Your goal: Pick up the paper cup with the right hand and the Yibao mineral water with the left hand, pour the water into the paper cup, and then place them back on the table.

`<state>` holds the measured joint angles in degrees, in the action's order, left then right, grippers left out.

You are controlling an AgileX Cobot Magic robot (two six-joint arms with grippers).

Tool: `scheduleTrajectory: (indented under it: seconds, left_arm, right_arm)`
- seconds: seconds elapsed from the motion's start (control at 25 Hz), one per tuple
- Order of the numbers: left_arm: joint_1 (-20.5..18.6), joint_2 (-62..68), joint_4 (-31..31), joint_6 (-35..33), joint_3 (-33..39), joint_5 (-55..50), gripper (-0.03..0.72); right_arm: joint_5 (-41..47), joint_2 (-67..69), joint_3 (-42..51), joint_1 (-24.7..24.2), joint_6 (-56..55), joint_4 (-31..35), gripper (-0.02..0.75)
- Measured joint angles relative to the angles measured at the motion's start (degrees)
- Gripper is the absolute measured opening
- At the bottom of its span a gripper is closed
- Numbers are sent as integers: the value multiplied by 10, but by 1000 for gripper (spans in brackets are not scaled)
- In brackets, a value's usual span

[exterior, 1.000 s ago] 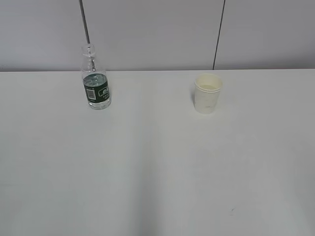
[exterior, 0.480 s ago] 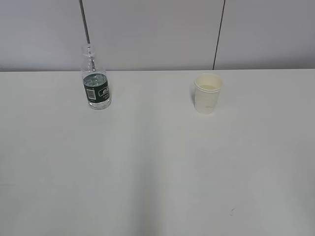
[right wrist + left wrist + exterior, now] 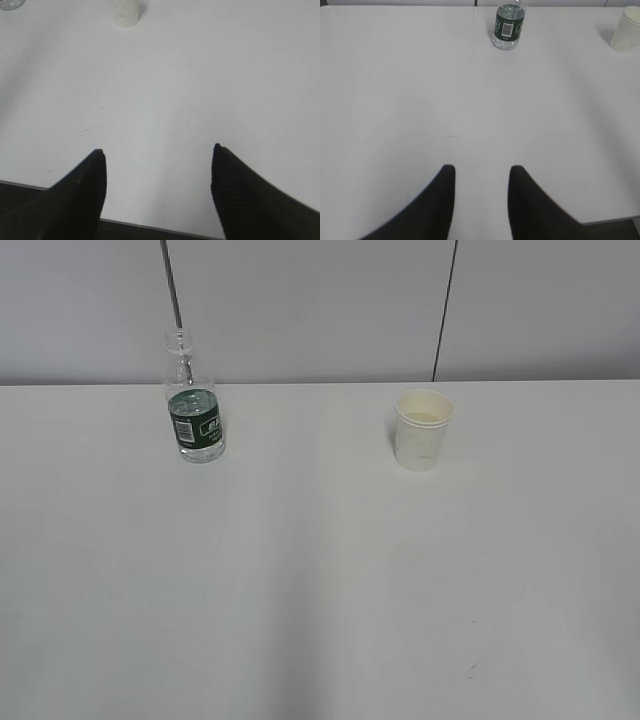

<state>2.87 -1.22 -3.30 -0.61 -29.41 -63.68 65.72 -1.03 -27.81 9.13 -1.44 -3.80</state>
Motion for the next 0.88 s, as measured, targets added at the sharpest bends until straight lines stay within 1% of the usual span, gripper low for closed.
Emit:
scheduleTrajectory:
  seconds: [0.28, 0.36, 0.44, 0.48, 0.6, 0.64, 0.68, 0.76, 0.88]
  left_arm:
    - [0, 0, -1, 0, 0, 0, 233]
    - [0, 0, -1, 0, 0, 0, 244]
    - [0, 0, -1, 0, 0, 0, 288]
    - [0, 0, -1, 0, 0, 0, 335]
    - [0, 0, -1, 1, 0, 0, 522]
    - [0, 0, -1, 1, 0, 0, 569]
    - [0, 0, -1, 1, 0, 0, 595]
    - [0, 0, -1, 1, 0, 0, 605]
    - [0, 0, -1, 2, 0, 0, 573]
  right_arm:
    - [0, 0, 0, 0, 0, 0, 516]
    - [0, 0, 0, 0, 0, 0, 516]
    - [0, 0, 0, 0, 0, 0, 516]
    - [0, 0, 0, 0, 0, 0, 516]
    - [0, 0, 0, 0, 0, 0, 516]
    - [0, 0, 0, 0, 0, 0, 516]
    - [0, 0, 0, 0, 0, 0, 516]
    - [0, 0, 0, 0, 0, 0, 516]
    - [0, 0, 0, 0, 0, 0, 516]
